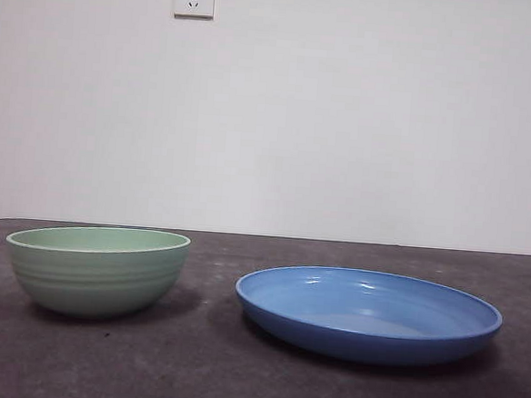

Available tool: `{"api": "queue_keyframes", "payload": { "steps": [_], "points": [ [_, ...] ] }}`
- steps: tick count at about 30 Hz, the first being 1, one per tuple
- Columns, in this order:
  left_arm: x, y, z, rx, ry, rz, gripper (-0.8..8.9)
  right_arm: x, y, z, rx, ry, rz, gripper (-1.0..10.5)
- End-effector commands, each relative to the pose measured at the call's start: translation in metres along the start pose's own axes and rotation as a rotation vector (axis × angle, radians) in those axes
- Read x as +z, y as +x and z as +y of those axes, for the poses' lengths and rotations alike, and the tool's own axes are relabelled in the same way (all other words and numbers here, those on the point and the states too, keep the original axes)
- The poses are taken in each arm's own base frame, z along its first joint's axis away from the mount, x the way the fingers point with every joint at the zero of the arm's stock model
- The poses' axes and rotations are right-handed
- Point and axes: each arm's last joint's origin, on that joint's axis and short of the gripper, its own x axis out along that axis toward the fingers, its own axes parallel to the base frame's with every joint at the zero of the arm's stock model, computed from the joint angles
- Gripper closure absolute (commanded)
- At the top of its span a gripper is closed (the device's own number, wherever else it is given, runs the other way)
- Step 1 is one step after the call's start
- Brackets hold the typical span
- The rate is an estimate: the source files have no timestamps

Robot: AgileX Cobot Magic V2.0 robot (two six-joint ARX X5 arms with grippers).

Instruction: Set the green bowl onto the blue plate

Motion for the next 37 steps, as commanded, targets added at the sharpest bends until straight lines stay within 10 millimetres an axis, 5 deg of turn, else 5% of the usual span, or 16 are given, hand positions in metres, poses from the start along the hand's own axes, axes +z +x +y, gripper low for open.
{"api": "queue_keyframes", "payload": {
  "steps": [1, 13, 22, 37],
  "points": [
    [0.025, -0.008, -0.010, -0.049, 0.002, -0.028, 7.96, 0.012, -0.003, 0.009, 0.060, 0.050, 0.032, 9.4],
    [0.084, -0.007, -0.039, -0.254, 0.004, 0.072, 7.96, 0.036, 0.005, 0.028, 0.259, 0.099, 0.314, 9.4],
    [0.096, 0.026, -0.052, -0.469, -0.023, 0.392, 7.96, 0.044, 0.026, 0.033, 0.393, 0.095, 0.484, 9.4],
    [0.094, 0.073, -0.064, -0.565, 0.068, 0.611, 7.94, 0.068, 0.044, 0.047, 0.448, -0.021, 0.564, 9.4]
  ]
}}
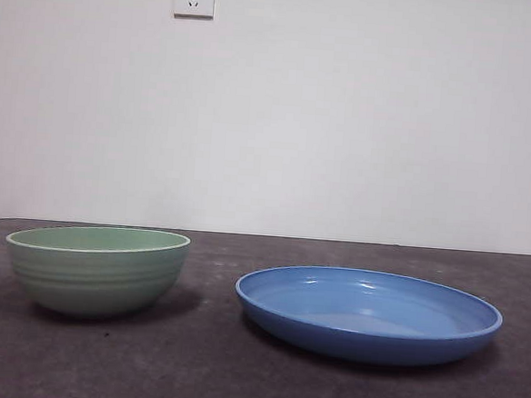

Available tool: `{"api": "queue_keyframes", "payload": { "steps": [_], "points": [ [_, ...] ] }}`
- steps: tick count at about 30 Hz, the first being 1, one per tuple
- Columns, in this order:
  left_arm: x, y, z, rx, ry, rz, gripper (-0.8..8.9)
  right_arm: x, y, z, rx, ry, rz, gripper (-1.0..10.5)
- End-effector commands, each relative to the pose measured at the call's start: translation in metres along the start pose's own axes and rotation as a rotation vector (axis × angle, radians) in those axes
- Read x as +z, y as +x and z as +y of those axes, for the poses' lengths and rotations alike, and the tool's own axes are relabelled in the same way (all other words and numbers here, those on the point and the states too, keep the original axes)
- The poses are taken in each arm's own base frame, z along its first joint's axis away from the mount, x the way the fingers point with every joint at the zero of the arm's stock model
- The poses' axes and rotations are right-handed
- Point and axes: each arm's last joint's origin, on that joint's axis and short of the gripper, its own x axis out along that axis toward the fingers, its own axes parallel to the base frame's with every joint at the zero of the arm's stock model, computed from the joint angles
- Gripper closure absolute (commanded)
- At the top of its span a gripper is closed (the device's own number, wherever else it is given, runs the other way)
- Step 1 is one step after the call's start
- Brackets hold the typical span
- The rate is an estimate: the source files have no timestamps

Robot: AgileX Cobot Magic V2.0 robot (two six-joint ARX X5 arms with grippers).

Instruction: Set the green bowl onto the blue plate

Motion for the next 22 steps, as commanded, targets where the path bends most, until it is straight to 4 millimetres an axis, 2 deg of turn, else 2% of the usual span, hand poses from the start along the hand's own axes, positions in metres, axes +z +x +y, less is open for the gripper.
{"api": "queue_keyframes", "payload": {
  "steps": [1, 7, 9, 11, 15, 17, 19, 22],
  "points": [
    [0.0059, -0.0022, -0.0037, -0.015, 0.074, -0.018, 7.93, 0.0042, -0.0019, 0.0034, 0.008, -0.040, -0.017, 9.4],
    [0.0057, -0.0019, -0.0044, -0.019, 0.076, -0.016, 7.81, 0.0027, -0.0019, 0.0029, 0.006, -0.027, -0.004, 9.4],
    [0.0054, -0.0016, -0.0048, -0.022, 0.076, -0.013, 7.33, 0.0026, -0.0018, 0.0029, 0.005, -0.027, -0.003, 9.2],
    [0.0054, -0.0013, -0.0052, -0.024, 0.078, -0.012, 6.34, 0.0027, -0.0018, 0.0029, 0.005, -0.027, -0.004, 8.1],
    [0.0058, -0.0013, -0.0053, -0.024, 0.081, -0.016, 3.75, 0.0027, -0.0018, 0.0029, 0.005, -0.027, -0.004, 5.1],
    [0.0067, -0.0013, -0.0053, -0.025, 0.087, -0.023, 2.86, 0.0027, -0.0018, 0.0029, 0.005, -0.027, -0.004, 4.2],
    [0.0079, -0.0013, -0.0056, -0.026, 0.096, -0.034, 2.42, 0.0027, -0.0018, 0.0028, 0.005, -0.026, -0.004, 3.8],
    [0.0084, -0.0008, -0.0053, -0.026, 0.108, -0.035, 2.43, 0.0026, -0.0018, 0.0028, 0.005, -0.026, -0.003, 3.6]
  ]
}}
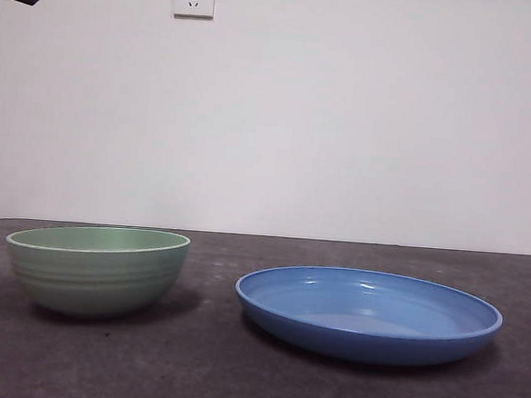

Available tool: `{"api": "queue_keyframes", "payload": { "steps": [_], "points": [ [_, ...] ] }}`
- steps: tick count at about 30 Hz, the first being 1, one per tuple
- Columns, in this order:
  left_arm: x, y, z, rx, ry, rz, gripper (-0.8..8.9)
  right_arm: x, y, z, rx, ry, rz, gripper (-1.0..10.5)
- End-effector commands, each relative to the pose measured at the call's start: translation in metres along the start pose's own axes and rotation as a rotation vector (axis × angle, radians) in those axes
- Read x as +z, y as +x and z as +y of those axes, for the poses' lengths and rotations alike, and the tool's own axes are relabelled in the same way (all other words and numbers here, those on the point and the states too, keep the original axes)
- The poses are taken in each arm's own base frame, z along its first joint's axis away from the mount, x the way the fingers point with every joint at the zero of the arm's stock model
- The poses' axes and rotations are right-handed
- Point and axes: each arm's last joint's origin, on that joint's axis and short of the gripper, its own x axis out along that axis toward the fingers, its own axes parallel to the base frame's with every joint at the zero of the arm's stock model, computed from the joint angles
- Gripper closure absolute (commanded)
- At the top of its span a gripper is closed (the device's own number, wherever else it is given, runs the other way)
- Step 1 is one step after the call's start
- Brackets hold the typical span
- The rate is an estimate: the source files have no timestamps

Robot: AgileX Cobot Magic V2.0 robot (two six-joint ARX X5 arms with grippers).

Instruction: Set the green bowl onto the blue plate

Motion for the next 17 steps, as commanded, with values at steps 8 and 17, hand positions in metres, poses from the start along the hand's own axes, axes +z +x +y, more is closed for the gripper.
{"api": "queue_keyframes", "payload": {
  "steps": [8, 17],
  "points": [
    [0.007, 0.011, 0.008, 0.034, 0.003, 0.033, 2.47, 0.004, -0.002, 0.003, 0.008, -0.021, -0.009, 3.6],
    [0.006, 0.048, 0.048, 0.388, -0.072, 0.170, 2.51, 0.003, -0.002, 0.003, 0.008, -0.017, -0.007, 3.6]
  ]
}}
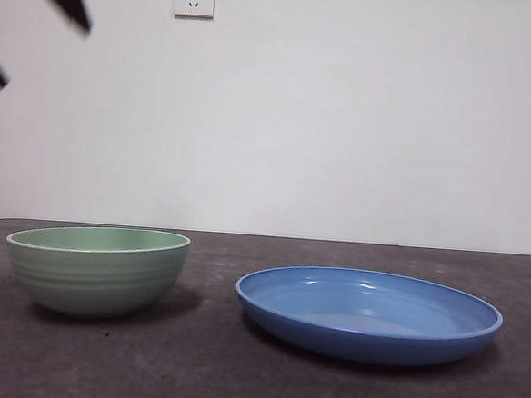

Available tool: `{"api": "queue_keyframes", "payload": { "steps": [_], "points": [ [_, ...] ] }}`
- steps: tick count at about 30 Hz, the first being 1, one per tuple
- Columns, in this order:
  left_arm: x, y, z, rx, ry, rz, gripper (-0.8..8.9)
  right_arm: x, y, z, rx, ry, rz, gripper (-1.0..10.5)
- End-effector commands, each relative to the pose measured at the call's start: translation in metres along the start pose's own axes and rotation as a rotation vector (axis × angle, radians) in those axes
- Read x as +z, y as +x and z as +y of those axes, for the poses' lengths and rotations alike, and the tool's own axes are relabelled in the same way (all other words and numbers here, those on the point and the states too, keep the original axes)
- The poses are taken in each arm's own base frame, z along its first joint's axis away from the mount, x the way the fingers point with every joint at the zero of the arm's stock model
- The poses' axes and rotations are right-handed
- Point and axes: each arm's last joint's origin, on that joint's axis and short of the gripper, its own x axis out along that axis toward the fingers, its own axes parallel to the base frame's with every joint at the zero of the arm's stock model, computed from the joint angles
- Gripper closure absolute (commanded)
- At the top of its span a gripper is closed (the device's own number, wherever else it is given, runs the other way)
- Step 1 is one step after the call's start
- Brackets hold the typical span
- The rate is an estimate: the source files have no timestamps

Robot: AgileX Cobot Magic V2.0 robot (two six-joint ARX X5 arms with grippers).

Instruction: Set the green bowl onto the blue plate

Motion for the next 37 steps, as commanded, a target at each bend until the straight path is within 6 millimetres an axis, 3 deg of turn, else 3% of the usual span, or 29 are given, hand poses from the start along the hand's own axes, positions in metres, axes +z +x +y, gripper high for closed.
{"api": "queue_keyframes", "payload": {
  "steps": [1, 13, 22, 37],
  "points": [
    [0.007, 0.015, 0.007, 0.077, -0.002, 0.044, 2.52, 0.003, -0.002, 0.003, 0.007, -0.015, -0.005, 3.6],
    [-0.002, 0.098, 0.037, 0.095, -0.084, 0.303, 2.53, 0.003, -0.002, 0.003, 0.006, -0.014, -0.004, 3.6],
    [-0.011, 0.131, 0.043, 0.090, -0.099, 0.383, 2.60, 0.003, -0.002, 0.003, 0.006, -0.014, -0.004, 3.6],
    [-0.013, 0.135, 0.037, 0.077, -0.081, 0.400, 7.12, 0.003, -0.002, 0.003, 0.005, -0.014, -0.004, 3.6]
  ]
}}
